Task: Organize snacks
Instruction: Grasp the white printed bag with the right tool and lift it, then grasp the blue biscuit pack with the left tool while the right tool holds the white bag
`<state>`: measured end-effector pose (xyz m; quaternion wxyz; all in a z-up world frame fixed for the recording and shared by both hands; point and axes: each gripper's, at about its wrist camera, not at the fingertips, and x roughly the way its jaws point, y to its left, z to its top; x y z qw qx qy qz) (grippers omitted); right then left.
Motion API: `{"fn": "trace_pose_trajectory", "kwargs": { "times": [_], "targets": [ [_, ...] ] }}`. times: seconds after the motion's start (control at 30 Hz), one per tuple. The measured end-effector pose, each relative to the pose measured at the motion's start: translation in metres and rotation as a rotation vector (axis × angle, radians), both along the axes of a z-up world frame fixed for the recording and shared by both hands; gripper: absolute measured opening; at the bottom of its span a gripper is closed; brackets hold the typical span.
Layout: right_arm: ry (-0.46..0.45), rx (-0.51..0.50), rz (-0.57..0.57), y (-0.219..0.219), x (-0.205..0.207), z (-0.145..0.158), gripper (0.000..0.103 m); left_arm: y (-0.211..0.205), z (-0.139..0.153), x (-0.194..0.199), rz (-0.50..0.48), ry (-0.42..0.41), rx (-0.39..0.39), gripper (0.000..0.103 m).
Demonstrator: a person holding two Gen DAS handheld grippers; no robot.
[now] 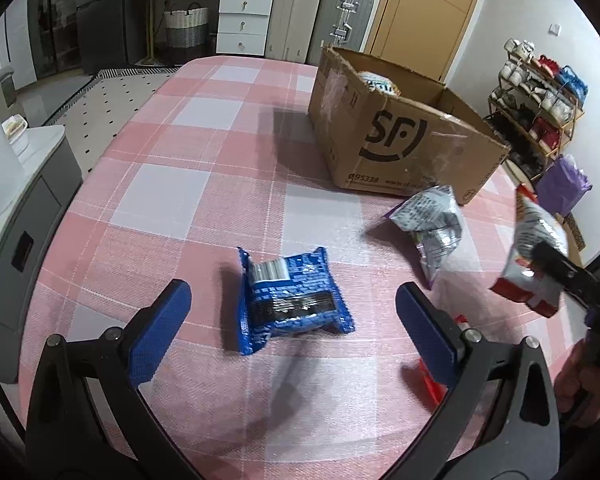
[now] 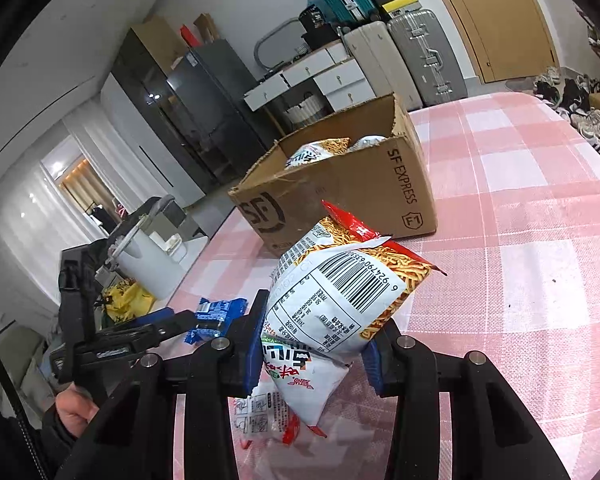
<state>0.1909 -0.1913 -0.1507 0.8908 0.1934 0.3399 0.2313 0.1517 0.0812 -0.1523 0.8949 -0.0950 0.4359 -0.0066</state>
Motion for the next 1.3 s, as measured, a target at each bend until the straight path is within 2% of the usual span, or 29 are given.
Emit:
{"fn": "trace_pose_trajectory", "kwargs": {
  "times": [0.23, 0.5, 0.63, 0.73, 0.8, 0.87, 0.97, 1.03, 1.13, 1.3],
  "targets": [
    [0.019, 0.015, -0.016, -0.012, -0.006, -0.008, 0.040, 0.007, -0.007, 0.008, 0.012, 0.031, 0.006, 0.102],
    [0.037, 0.033, -0.027, -0.019, -0.008, -0.016, 0.040, 0.008, -0.029, 0.023, 0.028, 0.111, -0.018, 0.102],
    [0.042, 0.041, -0.030, -0.021, -0.008, -0.019, 0.040, 0.000, -0.034, 0.031, 0.040, 0.122, 0.044, 0.102],
    [0.045, 0.047, -0.030, -0.022, -0.007, -0.021, 0.040, -0.006, -0.041, 0.038, 0.064, 0.147, 0.139, 0.102],
    [0.044, 0.048, -0.029, -0.022, -0.007, -0.021, 0.040, -0.006, -0.042, 0.039, 0.067, 0.140, 0.139, 0.101],
    [0.046, 0.043, -0.031, -0.021, -0.008, -0.020, 0.040, -0.007, -0.041, 0.040, 0.062, 0.129, 0.146, 0.096],
    [0.054, 0.044, -0.037, -0.021, -0.008, -0.022, 0.040, -0.009, -0.039, 0.036, 0.018, 0.119, 0.126, 0.075],
    [0.052, 0.043, -0.039, -0.021, -0.009, -0.021, 0.040, -0.011, -0.036, 0.033, -0.003, 0.100, 0.125, 0.047],
    [0.046, 0.041, -0.039, -0.020, -0.011, -0.017, 0.040, -0.011, -0.033, 0.032, -0.029, 0.083, 0.119, 0.042],
    [0.035, 0.040, -0.034, -0.018, -0.013, -0.013, 0.040, -0.009, -0.025, 0.023, -0.031, 0.053, 0.117, 0.041]
  ]
}}
